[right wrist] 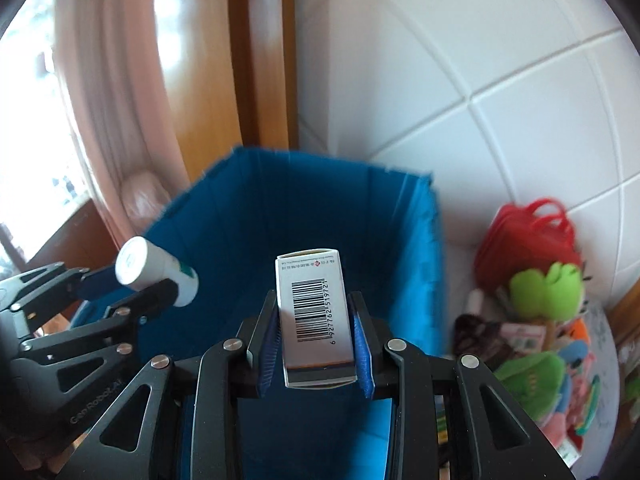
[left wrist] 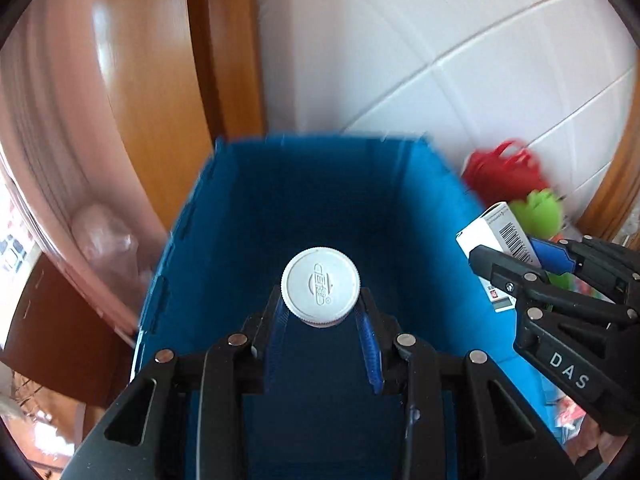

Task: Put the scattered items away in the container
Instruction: 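Carry the pill bottle and white box with both tools over the blue crate, then open both tools to drop the bottle and box into the crate, then withdraw both tools from the crate back toward the pile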

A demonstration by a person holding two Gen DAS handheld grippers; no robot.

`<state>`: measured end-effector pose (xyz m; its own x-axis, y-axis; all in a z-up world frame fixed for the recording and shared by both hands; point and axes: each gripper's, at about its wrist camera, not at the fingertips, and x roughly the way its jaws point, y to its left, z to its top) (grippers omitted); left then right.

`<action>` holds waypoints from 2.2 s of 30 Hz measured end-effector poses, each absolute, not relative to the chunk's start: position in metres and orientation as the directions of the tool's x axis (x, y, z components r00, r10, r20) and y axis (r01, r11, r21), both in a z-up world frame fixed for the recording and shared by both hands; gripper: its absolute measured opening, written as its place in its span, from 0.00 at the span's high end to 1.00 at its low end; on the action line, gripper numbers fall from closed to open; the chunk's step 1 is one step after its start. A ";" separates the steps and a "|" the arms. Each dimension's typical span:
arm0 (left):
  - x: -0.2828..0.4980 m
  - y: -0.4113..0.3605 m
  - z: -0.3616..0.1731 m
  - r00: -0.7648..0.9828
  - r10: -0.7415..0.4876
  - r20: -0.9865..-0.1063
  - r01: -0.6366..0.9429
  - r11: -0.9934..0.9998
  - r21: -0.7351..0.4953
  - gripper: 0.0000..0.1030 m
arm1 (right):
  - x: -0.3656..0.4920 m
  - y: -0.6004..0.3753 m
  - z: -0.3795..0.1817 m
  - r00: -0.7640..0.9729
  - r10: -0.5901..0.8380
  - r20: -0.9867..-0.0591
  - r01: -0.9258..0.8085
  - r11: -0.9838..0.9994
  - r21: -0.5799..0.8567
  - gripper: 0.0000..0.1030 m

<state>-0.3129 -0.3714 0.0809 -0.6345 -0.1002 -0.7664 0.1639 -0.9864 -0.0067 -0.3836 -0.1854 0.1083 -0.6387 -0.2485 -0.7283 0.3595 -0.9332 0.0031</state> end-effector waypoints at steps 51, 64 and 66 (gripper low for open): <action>-0.371 -0.394 -0.084 -0.179 -0.058 -0.982 0.151 -0.988 0.031 0.32 | -0.432 -0.223 -0.102 -0.091 0.051 -0.995 0.441 -0.893 -0.086 0.01; -0.264 -0.372 0.033 -0.569 -0.041 -0.821 0.070 -0.998 0.001 0.32 | -0.344 -0.190 0.014 -0.387 -0.187 -0.903 0.438 -0.899 -0.002 0.01; -0.250 -0.367 0.043 -0.602 -0.015 -0.798 0.060 -0.998 -0.027 0.32 | -0.330 -0.178 0.022 -0.437 -0.190 -0.879 0.416 -0.909 -0.010 0.01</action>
